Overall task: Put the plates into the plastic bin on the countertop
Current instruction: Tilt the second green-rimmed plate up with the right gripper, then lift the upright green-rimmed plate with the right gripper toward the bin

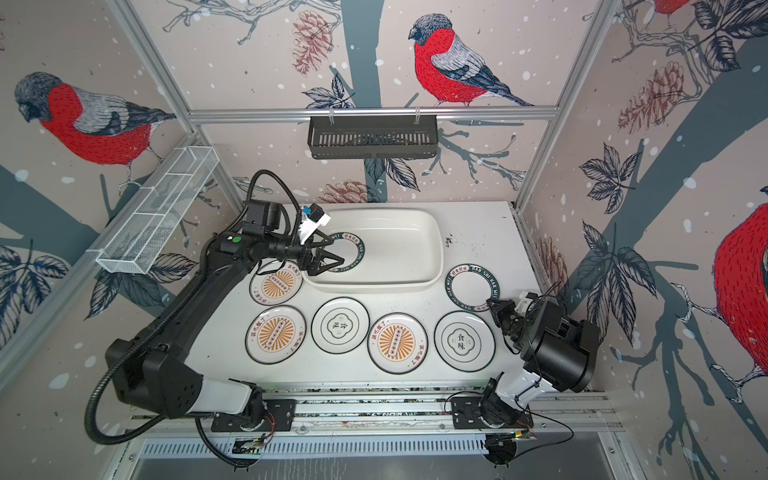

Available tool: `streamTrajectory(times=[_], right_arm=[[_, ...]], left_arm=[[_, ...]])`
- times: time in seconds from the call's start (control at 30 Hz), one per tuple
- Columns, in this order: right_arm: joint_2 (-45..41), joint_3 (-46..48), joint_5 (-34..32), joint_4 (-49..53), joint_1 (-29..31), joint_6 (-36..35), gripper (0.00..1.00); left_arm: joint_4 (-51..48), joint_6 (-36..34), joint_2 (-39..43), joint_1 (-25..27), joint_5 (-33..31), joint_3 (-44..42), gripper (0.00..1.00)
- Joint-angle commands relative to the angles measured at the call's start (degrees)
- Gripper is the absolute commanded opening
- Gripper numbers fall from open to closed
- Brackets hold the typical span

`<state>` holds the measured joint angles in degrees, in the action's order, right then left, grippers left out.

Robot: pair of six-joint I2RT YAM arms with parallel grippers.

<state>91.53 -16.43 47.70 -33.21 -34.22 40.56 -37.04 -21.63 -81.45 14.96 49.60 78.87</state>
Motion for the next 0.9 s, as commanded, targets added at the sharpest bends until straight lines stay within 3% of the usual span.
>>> streamTrajectory(times=[0.0, 0.53, 0.87], right_arm=[[0.5, 0.3, -5.9, 8.2, -0.1, -0.3, 0.16], [-0.1, -0.7, -2.7, 6.2, -2.1, 1.3, 0.04], [-3.1, -4.2, -1.4, 9.5, -4.6, 1.3, 0.03]], left_arm=[[-1.0, -1.3, 0.4, 0.5, 0.0, 0.5, 0.94], [1.1, 3.6, -0.1, 0.7, -1.1, 1.9, 0.94], [2.9, 6.1, 0.2, 0.8, -3.6, 2.3, 0.94]])
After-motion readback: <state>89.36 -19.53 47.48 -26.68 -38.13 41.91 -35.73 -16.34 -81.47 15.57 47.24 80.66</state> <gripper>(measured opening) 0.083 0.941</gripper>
